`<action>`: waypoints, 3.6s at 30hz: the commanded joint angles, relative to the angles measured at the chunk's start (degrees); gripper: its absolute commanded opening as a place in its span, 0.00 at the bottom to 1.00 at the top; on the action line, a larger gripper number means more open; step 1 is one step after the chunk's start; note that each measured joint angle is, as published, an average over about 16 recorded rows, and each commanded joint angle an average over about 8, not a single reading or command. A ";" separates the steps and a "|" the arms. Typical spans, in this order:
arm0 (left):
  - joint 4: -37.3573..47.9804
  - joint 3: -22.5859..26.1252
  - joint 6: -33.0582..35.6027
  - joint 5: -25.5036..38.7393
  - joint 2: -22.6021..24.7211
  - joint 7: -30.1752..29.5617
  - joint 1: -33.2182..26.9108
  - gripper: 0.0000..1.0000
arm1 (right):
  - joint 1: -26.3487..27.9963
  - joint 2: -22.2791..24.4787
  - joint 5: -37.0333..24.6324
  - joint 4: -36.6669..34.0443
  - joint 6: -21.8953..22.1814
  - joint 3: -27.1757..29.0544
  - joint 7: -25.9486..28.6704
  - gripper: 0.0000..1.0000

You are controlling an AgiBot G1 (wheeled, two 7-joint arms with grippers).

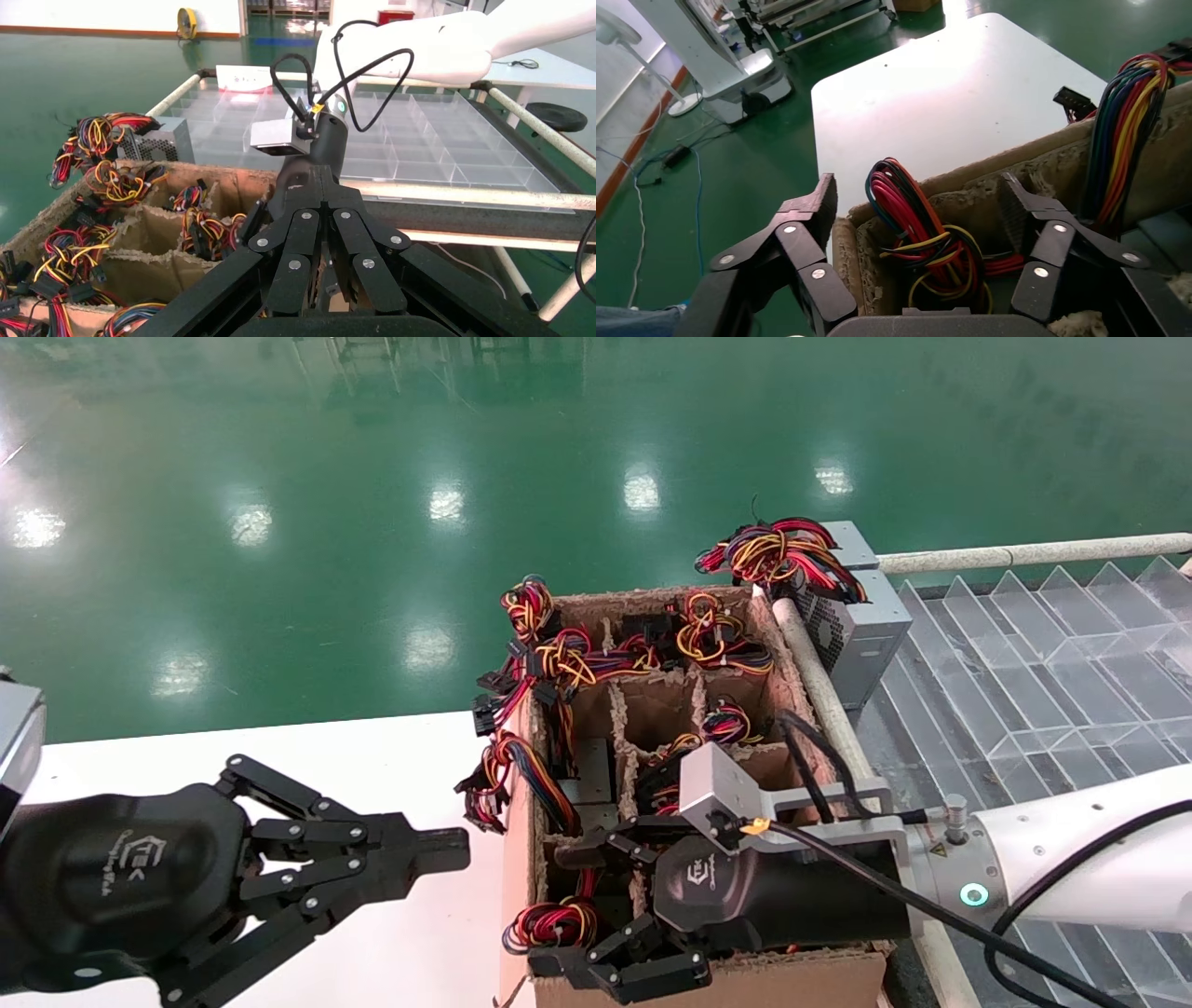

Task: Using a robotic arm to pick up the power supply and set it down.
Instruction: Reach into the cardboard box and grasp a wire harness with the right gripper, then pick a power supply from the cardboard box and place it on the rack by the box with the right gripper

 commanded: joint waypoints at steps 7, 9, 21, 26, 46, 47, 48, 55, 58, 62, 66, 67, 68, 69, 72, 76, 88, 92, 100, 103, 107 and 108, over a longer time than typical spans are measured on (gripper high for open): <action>0.00 0.01 -0.01 -0.01 -0.01 0.01 0.00 0.00 | 0.51 -0.91 0.03 -3.00 -0.80 -0.27 -1.29 0.00; 0.00 0.02 -0.01 -0.01 -0.01 0.01 0.00 0.00 | 0.50 -0.88 0.14 -3.35 -0.91 -0.26 -1.43 0.00; 0.00 0.04 -0.02 -0.03 -0.02 0.02 -0.01 0.00 | -0.29 -0.30 1.15 -3.42 -1.50 -0.17 -1.66 0.00; 0.00 0.05 -0.02 -0.03 -0.02 0.02 -0.01 0.00 | -0.49 0.08 1.33 -2.95 -1.58 -0.27 -1.54 0.00; 0.00 0.08 -0.04 -0.06 -0.03 0.04 -0.02 0.00 | 0.29 2.98 10.01 -0.76 -2.80 3.88 -0.19 0.00; 0.00 0.09 -0.04 -0.06 -0.03 0.04 -0.02 0.00 | 0.50 3.31 10.94 -0.77 -2.96 4.31 -0.23 0.00; 0.00 0.09 -0.04 -0.06 -0.04 0.04 -0.02 0.00 | 0.72 3.65 11.92 -0.87 -3.12 4.76 -0.27 0.00; 0.00 0.10 -0.04 -0.07 -0.04 0.05 -0.02 0.00 | 4.00 5.15 17.99 -2.83 -3.54 7.22 -1.00 0.00; 0.00 0.10 -0.04 -0.07 -0.04 0.05 -0.02 0.00 | 6.35 5.14 19.29 -3.87 -3.56 7.56 -1.75 0.00; 0.00 0.11 -0.05 -0.08 -0.04 0.06 -0.03 0.00 | 10.38 5.22 19.47 -5.03 -3.58 7.32 -3.06 0.00; 0.00 0.12 -0.05 -0.08 -0.05 0.06 -0.03 0.00 | 15.01 5.55 18.42 -5.89 -3.62 6.51 -4.42 0.00; 0.00 0.12 -0.05 -0.08 -0.05 0.06 -0.03 0.00 | 16.18 5.66 18.08 -6.11 -3.64 6.24 -4.74 0.00; 0.00 0.12 -0.05 -0.08 -0.05 0.06 -0.03 0.00 | 17.38 5.79 17.68 -6.30 -3.65 5.96 -5.12 0.00; 0.00 0.12 -0.05 -0.08 -0.05 0.06 -0.03 0.00 | 18.55 5.95 17.25 -6.47 -3.68 5.67 -5.50 0.00; 0.00 0.13 -0.05 -0.09 -0.05 0.06 -0.03 0.00 | 22.12 6.60 15.73 -7.09 -3.59 4.71 -6.69 0.00; 0.00 0.14 -0.06 -0.09 -0.05 0.07 -0.03 0.00 | 26.85 7.86 12.87 -8.21 -3.31 3.26 -8.05 0.00; 0.00 0.16 -0.07 -0.11 -0.06 0.08 -0.04 0.00 | 38.48 13.99 5.03 -12.37 -3.63 -1.38 -7.98 0.00; 0.00 0.16 -0.07 -0.11 -0.07 0.08 -0.04 0.00 | 40.89 16.97 3.58 -13.23 -3.75 -2.63 -7.98 0.00; 0.00 0.18 -0.08 -0.12 -0.07 0.09 -0.04 0.00 | 40.88 22.77 3.22 -15.25 -2.85 -3.84 -8.24 0.00; 0.00 0.18 -0.08 -0.12 -0.07 0.09 -0.04 0.00 | 40.01 24.15 3.29 -16.38 -2.18 -3.95 -8.28 0.00; 0.00 0.19 -0.08 -0.13 -0.08 0.09 -0.04 0.00 | 38.55 25.06 3.33 -17.80 -0.96 -4.10 -7.66 0.00; 0.00 0.19 -0.08 -0.13 -0.08 0.09 -0.04 0.00 | 38.09 25.15 3.40 -18.14 -0.61 -4.12 -7.40 0.00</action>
